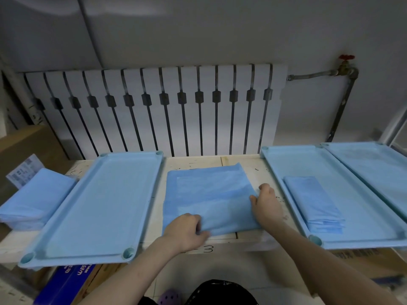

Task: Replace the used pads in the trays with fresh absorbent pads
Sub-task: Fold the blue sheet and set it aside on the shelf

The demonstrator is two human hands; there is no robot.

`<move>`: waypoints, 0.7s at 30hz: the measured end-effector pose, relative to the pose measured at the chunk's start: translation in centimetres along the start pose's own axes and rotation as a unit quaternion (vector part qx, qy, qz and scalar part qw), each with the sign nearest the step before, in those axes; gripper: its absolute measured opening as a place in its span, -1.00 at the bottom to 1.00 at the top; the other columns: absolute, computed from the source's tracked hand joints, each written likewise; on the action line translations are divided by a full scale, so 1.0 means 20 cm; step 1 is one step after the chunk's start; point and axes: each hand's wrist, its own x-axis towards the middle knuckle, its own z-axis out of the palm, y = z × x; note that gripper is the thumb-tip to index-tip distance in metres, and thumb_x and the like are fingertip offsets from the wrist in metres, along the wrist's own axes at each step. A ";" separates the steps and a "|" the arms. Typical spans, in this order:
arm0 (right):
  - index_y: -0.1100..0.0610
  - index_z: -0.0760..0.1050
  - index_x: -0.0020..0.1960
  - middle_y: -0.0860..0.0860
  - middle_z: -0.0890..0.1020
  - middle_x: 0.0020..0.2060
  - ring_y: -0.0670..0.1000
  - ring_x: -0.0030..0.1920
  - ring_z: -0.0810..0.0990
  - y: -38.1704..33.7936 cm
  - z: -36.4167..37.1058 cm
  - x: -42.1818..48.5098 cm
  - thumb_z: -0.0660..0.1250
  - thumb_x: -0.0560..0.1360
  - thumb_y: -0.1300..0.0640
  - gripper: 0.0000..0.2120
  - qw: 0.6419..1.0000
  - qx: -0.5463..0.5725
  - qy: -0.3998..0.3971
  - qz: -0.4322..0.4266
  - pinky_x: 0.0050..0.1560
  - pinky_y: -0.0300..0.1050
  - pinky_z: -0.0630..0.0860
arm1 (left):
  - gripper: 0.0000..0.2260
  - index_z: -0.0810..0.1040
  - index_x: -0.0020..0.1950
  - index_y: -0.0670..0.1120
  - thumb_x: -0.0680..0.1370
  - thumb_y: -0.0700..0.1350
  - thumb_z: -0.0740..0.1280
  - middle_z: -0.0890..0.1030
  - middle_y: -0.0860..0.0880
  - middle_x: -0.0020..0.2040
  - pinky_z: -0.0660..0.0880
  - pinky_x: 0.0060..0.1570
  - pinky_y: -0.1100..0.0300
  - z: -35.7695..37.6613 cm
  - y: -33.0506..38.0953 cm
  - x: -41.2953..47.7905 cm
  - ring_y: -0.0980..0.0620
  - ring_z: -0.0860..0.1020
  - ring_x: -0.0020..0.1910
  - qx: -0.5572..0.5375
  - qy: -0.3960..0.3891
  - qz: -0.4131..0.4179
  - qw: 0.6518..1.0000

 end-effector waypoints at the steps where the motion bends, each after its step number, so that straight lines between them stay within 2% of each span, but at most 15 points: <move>1: 0.20 0.33 0.22 0.12 0.47 0.10 0.16 0.05 0.49 0.00 0.01 -0.01 0.22 0.56 0.12 -0.72 0.999 -0.027 0.015 -0.045 -0.03 0.02 0.45 | -0.75 0.46 -0.10 -0.03 0.51 0.15 0.24 0.47 0.01 -0.10 0.44 -0.07 0.16 -0.01 0.00 0.01 -0.01 0.50 -0.05 -0.010 0.014 -0.006 1.000; 4: 0.18 0.44 0.26 0.09 0.51 0.22 0.16 0.23 0.49 0.00 0.06 -0.05 0.19 0.46 0.13 -0.62 0.978 -0.077 0.011 -0.192 0.19 0.04 0.42 | -0.74 0.47 0.16 -0.05 0.57 0.05 0.18 0.47 -0.05 0.11 0.46 0.07 0.08 0.00 0.02 0.06 -0.08 0.47 0.14 -0.010 0.056 -0.012 0.998; 5: 0.17 0.43 0.31 0.10 0.47 0.30 0.15 0.31 0.44 0.00 0.07 -0.06 0.15 0.45 0.09 -0.56 0.970 -0.080 -0.029 -0.226 0.27 0.04 0.36 | -0.70 0.42 0.27 -0.03 0.58 0.02 0.17 0.44 -0.06 0.20 0.44 0.14 0.06 0.01 0.02 0.08 -0.09 0.42 0.23 -0.002 0.047 -0.013 0.999; 7: 0.08 0.28 0.45 0.02 0.27 0.47 0.05 0.46 0.25 0.00 0.09 -0.09 0.04 0.52 -0.05 -0.48 0.951 -0.119 -0.126 -0.256 0.40 0.01 0.19 | -0.60 0.30 0.43 0.02 0.59 0.04 0.15 0.31 -0.07 0.39 0.35 0.29 0.02 0.04 0.02 0.10 -0.13 0.27 0.37 0.025 -0.001 -0.009 1.000; 9: -0.03 0.11 0.52 -0.08 0.09 0.53 -0.03 0.52 0.07 0.02 0.11 -0.09 -0.10 0.56 -0.19 -0.44 0.938 -0.179 -0.182 -0.235 0.45 0.02 0.07 | -0.53 0.15 0.51 0.08 0.61 0.11 0.10 0.12 -0.05 0.52 0.18 0.42 -0.04 0.08 0.01 0.10 -0.13 0.07 0.50 0.048 -0.046 -0.008 0.998; 11: -0.05 -0.01 0.54 -0.09 -0.01 0.54 -0.04 0.53 -0.04 0.04 0.09 -0.05 -0.10 0.60 -0.21 -0.44 0.944 -0.201 -0.200 -0.170 0.48 0.10 0.00 | -0.48 0.01 0.54 0.14 0.60 0.19 0.03 -0.06 0.02 0.57 0.02 0.47 -0.12 0.10 -0.02 0.09 -0.11 -0.11 0.54 0.043 -0.067 -0.032 0.996; 14: -0.03 -0.09 0.55 -0.07 -0.06 0.55 0.02 0.54 -0.09 0.11 0.04 -0.03 -0.13 0.61 -0.21 -0.43 0.950 -0.214 -0.202 -0.104 0.45 0.22 -0.03 | -0.43 -0.12 0.55 0.16 0.59 0.26 -0.02 -0.19 0.03 0.57 -0.08 0.46 -0.17 0.08 -0.10 0.08 -0.09 -0.21 0.54 0.034 -0.090 -0.088 0.991; 16: 0.02 -0.09 0.55 -0.04 -0.03 0.55 0.04 0.54 -0.10 0.16 0.01 -0.03 -0.15 0.62 -0.18 -0.44 0.949 -0.237 -0.183 -0.098 0.45 0.22 -0.01 | -0.42 -0.11 0.55 0.12 0.59 0.24 -0.01 -0.15 -0.02 0.57 -0.04 0.44 -0.18 0.05 -0.14 0.07 -0.09 -0.15 0.54 0.039 -0.089 -0.115 0.989; 18: 0.10 -0.01 0.53 0.00 0.04 0.53 0.04 0.54 -0.07 0.18 -0.02 -0.06 -0.11 0.63 -0.10 -0.47 0.943 -0.266 -0.145 -0.140 0.46 0.16 0.03 | -0.47 0.04 0.53 0.01 0.60 0.14 0.06 0.06 -0.09 0.52 0.10 0.40 -0.14 0.03 -0.14 0.07 -0.09 0.02 0.51 0.061 -0.062 -0.118 0.989; 19: 0.12 0.07 0.51 0.01 0.11 0.51 0.04 0.53 0.01 0.18 -0.03 -0.08 -0.06 0.63 -0.05 -0.51 0.942 -0.258 -0.129 -0.173 0.44 0.10 0.07 | -0.52 0.15 0.47 -0.04 0.58 0.05 0.10 0.18 -0.10 0.46 0.17 0.37 -0.08 0.02 -0.13 0.07 -0.08 0.12 0.47 0.076 -0.035 -0.109 0.990; 21: 0.11 0.29 0.40 0.02 0.34 0.39 0.05 0.41 0.30 0.18 -0.05 -0.11 0.09 0.59 0.03 -0.59 0.943 -0.181 -0.119 -0.254 0.36 -0.04 0.21 | -0.60 0.31 0.36 -0.08 0.52 -0.09 0.16 0.34 -0.08 0.35 0.28 0.31 0.04 0.01 -0.09 0.07 -0.08 0.26 0.40 0.085 0.018 -0.064 0.994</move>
